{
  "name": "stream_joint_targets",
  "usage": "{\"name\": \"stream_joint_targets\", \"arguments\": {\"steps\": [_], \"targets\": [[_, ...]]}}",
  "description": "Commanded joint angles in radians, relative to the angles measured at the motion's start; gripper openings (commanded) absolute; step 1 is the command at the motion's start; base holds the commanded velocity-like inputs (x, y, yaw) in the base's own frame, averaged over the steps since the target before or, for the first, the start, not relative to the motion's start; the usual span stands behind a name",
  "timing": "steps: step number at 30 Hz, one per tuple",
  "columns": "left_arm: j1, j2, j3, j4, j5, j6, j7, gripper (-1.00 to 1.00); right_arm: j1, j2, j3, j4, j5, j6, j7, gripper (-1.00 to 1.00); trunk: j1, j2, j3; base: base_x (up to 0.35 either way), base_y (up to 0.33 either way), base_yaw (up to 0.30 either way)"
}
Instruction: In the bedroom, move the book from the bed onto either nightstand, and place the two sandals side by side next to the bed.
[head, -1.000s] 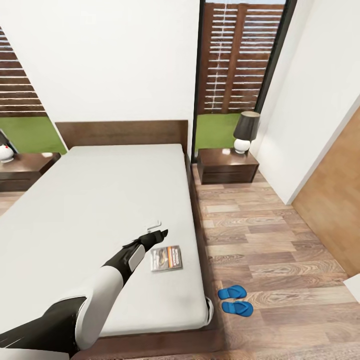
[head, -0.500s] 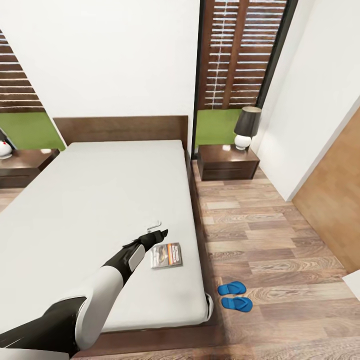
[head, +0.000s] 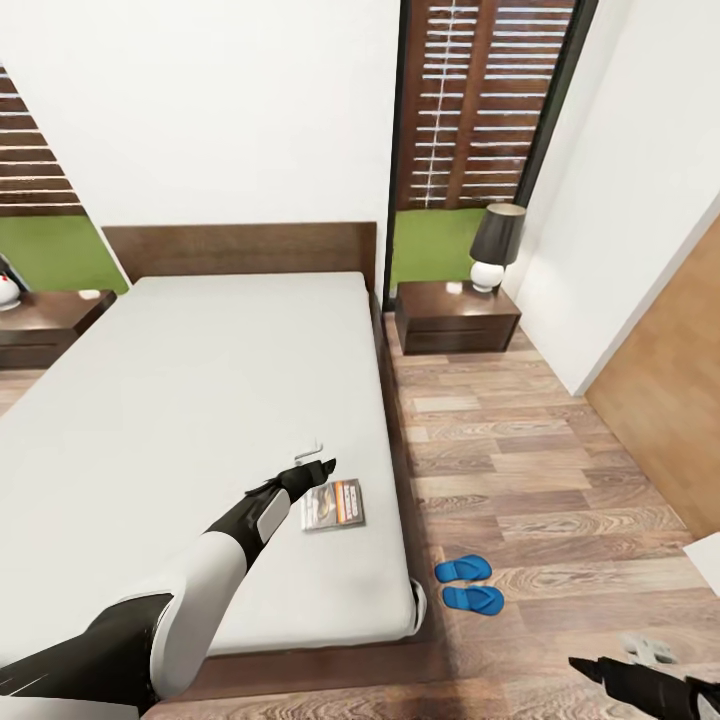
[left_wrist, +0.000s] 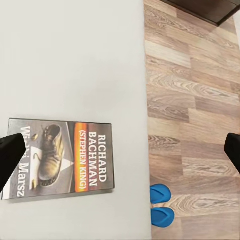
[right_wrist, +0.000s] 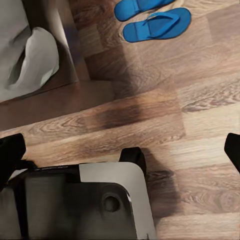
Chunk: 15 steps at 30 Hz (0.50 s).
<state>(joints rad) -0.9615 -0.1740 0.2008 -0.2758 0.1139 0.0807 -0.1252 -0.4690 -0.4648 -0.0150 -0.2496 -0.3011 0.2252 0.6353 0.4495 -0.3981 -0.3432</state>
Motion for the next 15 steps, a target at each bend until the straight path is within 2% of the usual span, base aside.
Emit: {"name": "stream_joint_targets", "arguments": {"steps": [1,6,9,15], "targets": [[0.000,-0.001,0.005,-0.002,0.010,0.008,-0.004,1.00,0.000,-0.002,-0.002,-0.007,-0.007,0.015,0.070,1.00,0.000,-0.002,-0.003,0.000,0.000,0.000],[0.000,-0.001,0.005,-0.002,0.010,0.008,-0.004,1.00,0.000,-0.008,-0.003,-0.012,-0.006,0.018,0.279,1.00,0.000,-0.002,-0.011,0.000,0.000,0.000],[0.000,-0.001,0.005,-0.002,0.010,0.009,-0.004,1.00,0.000,-0.019,-0.002,-0.008,-0.006,0.015,0.335,1.00,0.000,-0.002,-0.016,0.000,0.000,0.000],[0.000,-0.001,0.005,-0.003,0.010,0.010,-0.005,1.00,0.000,-0.027,0.000,0.049,-0.006,0.006,0.364,1.00,0.000,-0.002,-0.026,0.000,0.000,0.000]]}}
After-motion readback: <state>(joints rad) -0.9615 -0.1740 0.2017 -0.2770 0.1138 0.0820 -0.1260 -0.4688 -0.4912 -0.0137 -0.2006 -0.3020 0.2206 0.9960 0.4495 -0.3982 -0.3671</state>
